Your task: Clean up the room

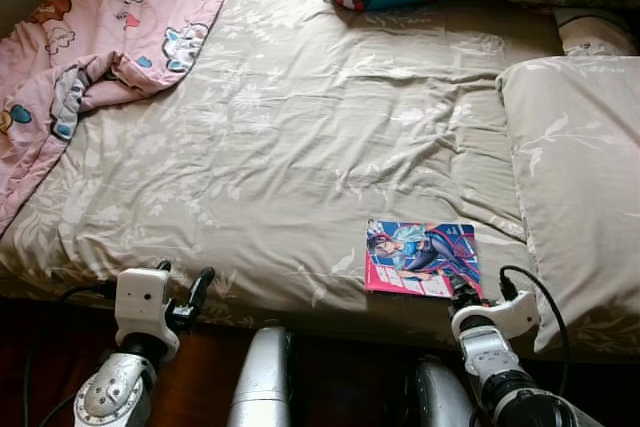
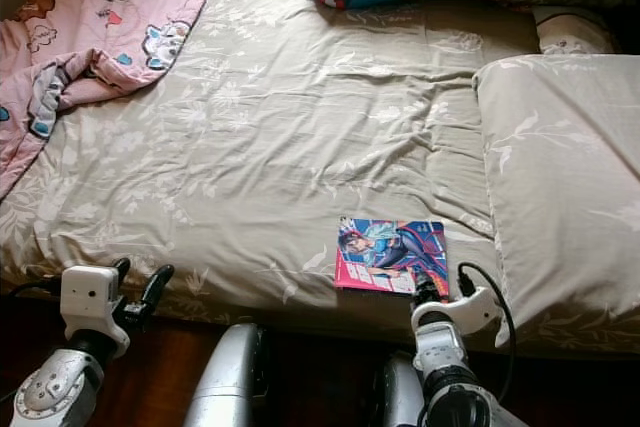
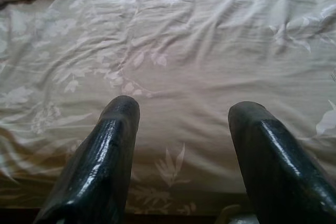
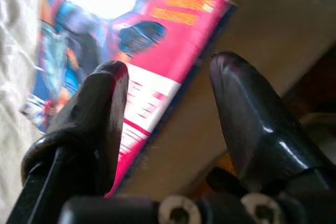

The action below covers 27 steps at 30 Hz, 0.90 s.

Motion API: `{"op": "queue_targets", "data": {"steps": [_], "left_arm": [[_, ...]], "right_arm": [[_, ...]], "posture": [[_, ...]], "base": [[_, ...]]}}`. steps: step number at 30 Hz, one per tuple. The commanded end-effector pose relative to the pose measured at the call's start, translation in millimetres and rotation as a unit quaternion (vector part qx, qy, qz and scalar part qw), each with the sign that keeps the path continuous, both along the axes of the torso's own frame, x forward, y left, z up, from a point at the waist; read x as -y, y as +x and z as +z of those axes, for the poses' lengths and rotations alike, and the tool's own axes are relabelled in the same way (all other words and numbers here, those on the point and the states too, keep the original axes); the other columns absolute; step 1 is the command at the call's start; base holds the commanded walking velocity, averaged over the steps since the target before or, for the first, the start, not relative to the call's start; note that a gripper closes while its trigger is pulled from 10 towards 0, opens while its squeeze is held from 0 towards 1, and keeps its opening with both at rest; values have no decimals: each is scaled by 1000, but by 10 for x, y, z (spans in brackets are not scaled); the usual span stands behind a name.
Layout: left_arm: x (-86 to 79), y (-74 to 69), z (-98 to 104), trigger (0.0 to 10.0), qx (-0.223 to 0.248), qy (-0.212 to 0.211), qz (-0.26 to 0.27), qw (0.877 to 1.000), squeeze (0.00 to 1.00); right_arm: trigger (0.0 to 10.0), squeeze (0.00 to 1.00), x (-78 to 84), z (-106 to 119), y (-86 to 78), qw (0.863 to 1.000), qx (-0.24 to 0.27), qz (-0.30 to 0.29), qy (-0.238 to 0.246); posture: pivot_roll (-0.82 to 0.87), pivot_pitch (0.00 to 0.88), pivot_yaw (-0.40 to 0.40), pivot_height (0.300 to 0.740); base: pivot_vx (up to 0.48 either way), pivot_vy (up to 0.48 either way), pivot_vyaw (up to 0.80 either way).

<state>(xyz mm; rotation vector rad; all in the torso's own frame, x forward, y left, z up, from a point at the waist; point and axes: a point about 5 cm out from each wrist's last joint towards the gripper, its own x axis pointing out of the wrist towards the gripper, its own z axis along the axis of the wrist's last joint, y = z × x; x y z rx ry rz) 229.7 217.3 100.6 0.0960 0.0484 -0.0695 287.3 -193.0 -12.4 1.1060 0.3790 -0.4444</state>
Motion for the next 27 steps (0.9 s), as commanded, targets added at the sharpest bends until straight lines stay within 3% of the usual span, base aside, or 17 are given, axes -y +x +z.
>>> {"op": "queue_targets", "data": {"steps": [1,2,4,5,6,8,10,11,12,13,14,15,19,26,27], "left_arm": [[-1,-21,-67,10000,-10,10,2,1000,0],[4,-13,-69,10000,-9,10,2,1000,0],[17,14,-74,10000,-4,4,7,1000,0],[17,14,-74,10000,-4,4,7,1000,0],[37,33,-79,10000,0,-3,9,1000,0],[58,54,-90,10000,2,-8,11,1000,0],[93,80,-116,10000,5,-17,13,1000,0],[93,80,-116,10000,5,-17,13,1000,0],[131,100,-149,10000,4,-27,16,999,0],[146,110,-171,10000,2,-32,18,999,0],[146,110,-171,10000,2,-32,18,999,0],[158,123,-225,10000,-2,-45,27,999,0],[122,105,-353,10000,-14,-80,61,995,0],[90,63,-547,10000,-53,-90,70,992,0],[59,25,-671,10000,-75,-94,77,990,0]], "right_arm": [[10000,0,-5,-100,-116,1000,-13,-2,-3],[10000,0,3,-98,-117,1000,-11,-2,-6],[10000,0,53,-65,-116,996,-8,28,-90],[10000,0,53,-65,-116,996,-8,28,-90],[10000,0,54,29,-64,978,24,81,-191],[10000,0,21,137,-8,956,69,120,-258],[10000,0,-37,262,26,933,128,144,-303],[10000,0,-37,262,26,933,128,144,-303],[10000,0,-55,315,9,916,150,160,-335],[10000,0,-58,342,-7,906,163,168,-352],[10000,0,-58,342,-7,906,163,168,-352],[10000,0,-38,383,-50,892,178,170,-380],[10000,0,49,337,-127,892,154,147,-400],[10000,0,-29,148,-205,896,109,190,-386],[10000,0,-56,78,-240,897,91,205,-380]], "posture": [[277,262,35,645],[273,261,33,645],[253,254,21,645],[253,254,21,645],[240,247,11,645],[218,244,3,645],[188,240,-6,645],[188,240,-6,645],[153,230,-23,645],[146,229,-29,645],[146,229,-29,645],[133,224,-38,645],[113,216,-54,663],[118,195,-60,698],[113,187,-59,708]], "base": [[0,0,0],[0,0,0],[0,0,0],[0,0,0],[0,0,0],[0,0,0],[0,0,0],[0,0,0],[0,0,0],[0,0,0],[0,0,0],[0,0,0],[0,0,0],[0,0,0],[0,0,0]]}}
